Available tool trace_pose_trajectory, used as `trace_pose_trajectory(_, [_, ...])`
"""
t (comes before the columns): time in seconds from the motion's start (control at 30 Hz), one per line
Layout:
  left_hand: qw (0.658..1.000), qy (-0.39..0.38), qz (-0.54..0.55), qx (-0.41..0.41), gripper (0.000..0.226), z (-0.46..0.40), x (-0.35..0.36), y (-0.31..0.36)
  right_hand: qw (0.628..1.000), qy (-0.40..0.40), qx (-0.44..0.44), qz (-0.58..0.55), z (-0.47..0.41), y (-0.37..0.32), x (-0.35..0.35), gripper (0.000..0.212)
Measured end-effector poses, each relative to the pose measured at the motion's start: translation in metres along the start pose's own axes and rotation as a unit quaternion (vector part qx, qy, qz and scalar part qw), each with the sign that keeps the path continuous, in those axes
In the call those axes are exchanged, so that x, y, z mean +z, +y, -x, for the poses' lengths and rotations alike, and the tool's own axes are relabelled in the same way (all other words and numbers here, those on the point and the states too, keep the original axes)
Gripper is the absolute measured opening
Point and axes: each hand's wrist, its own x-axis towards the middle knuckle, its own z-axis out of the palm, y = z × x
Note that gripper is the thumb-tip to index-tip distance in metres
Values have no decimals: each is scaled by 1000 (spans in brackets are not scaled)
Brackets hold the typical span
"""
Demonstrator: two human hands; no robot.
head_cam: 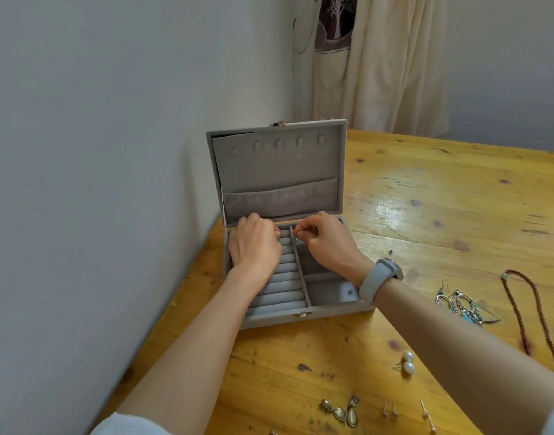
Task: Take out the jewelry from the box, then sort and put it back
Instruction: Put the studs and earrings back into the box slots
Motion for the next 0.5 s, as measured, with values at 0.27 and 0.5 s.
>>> trace_pose_trajectory(0.27, [997, 61, -30, 35, 20, 7, 3, -3, 998, -58, 34, 3, -22, 0, 9, 21])
trace_pose_trajectory(0.5, [987, 126, -48, 92, 16, 29, 9, -17, 996, -72, 27, 47, -27, -9, 8, 21])
